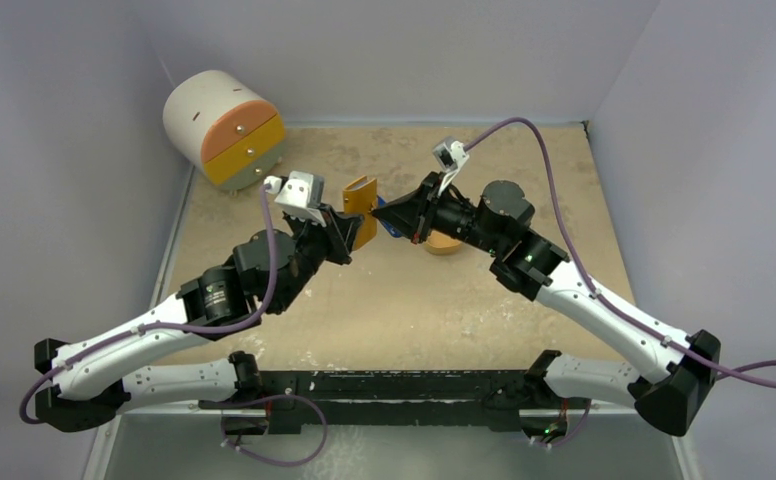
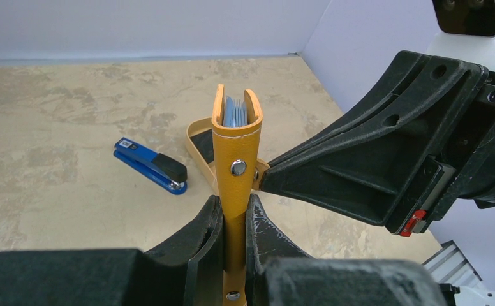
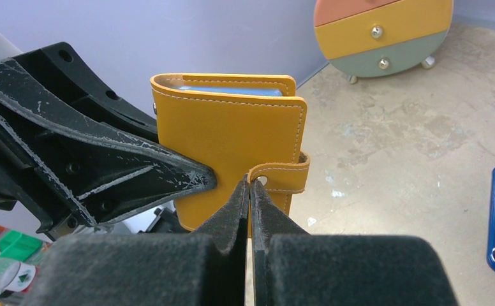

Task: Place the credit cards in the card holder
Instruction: Close the card holder.

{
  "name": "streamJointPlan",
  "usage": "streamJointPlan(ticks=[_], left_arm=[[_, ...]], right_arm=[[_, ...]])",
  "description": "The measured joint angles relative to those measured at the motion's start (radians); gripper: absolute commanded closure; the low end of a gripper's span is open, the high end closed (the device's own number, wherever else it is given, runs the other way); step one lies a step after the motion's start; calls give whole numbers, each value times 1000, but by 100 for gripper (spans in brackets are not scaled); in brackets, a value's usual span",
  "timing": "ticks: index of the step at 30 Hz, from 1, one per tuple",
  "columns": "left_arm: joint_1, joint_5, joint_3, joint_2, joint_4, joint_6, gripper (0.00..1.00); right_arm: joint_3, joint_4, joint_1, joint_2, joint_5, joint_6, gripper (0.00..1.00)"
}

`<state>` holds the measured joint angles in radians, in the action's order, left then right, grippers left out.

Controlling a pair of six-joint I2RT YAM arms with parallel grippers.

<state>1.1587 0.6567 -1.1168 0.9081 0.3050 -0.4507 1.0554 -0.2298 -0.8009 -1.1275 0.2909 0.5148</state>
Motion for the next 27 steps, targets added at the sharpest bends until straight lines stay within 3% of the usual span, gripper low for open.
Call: streamJointPlan(ticks=[27], left_arm=[[-6, 16, -20, 18, 11, 18, 100]], right_arm=[[71, 76, 5, -44, 16, -31, 100]])
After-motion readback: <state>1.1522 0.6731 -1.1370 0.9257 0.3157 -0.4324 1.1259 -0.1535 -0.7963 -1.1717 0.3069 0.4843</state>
